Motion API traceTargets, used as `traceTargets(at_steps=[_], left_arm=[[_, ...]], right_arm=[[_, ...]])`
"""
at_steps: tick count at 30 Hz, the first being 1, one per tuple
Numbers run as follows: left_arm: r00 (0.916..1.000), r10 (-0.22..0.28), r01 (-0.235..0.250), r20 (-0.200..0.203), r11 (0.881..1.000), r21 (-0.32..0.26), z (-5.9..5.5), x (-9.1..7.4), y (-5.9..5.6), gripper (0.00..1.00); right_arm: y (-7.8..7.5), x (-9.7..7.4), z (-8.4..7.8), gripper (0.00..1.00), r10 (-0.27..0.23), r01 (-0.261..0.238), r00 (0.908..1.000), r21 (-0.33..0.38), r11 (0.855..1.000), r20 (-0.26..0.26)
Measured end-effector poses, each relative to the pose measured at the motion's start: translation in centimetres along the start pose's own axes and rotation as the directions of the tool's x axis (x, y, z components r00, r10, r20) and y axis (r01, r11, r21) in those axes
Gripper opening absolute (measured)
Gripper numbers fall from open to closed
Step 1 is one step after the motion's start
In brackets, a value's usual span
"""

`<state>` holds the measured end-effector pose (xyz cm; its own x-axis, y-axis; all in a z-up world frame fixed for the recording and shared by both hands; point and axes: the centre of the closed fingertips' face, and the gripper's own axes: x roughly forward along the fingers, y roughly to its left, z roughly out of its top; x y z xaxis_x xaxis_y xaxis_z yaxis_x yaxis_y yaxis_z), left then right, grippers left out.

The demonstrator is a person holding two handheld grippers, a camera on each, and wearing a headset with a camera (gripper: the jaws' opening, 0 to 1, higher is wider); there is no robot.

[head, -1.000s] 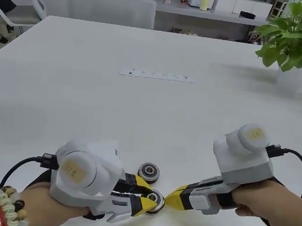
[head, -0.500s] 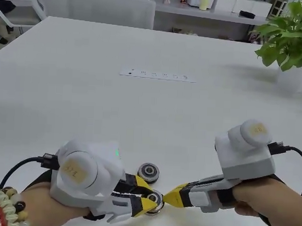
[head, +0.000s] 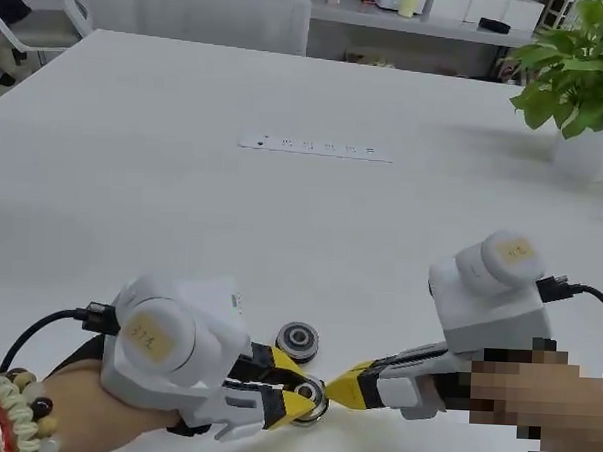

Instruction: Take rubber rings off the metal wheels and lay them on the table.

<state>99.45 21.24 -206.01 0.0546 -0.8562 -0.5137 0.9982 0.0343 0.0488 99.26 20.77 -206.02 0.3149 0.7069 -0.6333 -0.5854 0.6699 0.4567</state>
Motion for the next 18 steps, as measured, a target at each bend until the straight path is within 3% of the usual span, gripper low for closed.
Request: traceTargets(at_steps=[18], left_arm=[[1.0000, 0.000, 0.000, 0.002, 1.000, -0.003, 0.01, 0.02, 0.02, 0.08]], right_arm=[[0.36, -0.01, 0.25, 0.00, 0.006, -0.006, 1.0000, -0.004, 1.000, 0.007]])
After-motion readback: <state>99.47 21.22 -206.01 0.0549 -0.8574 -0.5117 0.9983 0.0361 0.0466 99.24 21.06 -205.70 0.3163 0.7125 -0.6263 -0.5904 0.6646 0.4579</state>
